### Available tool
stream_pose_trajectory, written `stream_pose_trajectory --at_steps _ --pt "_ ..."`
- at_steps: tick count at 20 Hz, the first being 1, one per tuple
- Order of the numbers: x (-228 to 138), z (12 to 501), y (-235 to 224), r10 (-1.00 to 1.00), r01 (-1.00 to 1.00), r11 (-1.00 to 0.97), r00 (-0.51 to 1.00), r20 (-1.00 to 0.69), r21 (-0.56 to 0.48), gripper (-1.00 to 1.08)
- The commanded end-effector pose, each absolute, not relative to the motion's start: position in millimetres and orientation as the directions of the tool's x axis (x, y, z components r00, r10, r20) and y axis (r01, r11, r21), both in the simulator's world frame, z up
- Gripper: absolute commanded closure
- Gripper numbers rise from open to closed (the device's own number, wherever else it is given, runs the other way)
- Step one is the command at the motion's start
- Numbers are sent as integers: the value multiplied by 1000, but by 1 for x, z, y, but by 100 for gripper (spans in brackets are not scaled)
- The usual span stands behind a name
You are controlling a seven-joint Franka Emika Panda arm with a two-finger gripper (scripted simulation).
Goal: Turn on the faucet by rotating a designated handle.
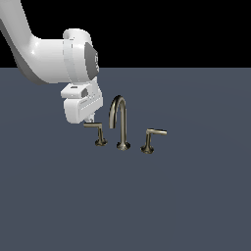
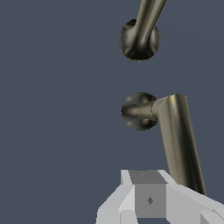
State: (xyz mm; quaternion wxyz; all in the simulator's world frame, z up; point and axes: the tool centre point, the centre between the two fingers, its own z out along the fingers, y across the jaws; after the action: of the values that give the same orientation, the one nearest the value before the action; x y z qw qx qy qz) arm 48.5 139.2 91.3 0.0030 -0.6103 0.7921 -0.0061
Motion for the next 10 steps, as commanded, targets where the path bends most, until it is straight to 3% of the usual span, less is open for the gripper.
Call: stream_pose_trajectory --at_steps 1,10 --pt "42 91 141 -968 -968 252 -252 4 -10 108" --pt "15 91 145 -969 -969 248 -248 2 -4 108"
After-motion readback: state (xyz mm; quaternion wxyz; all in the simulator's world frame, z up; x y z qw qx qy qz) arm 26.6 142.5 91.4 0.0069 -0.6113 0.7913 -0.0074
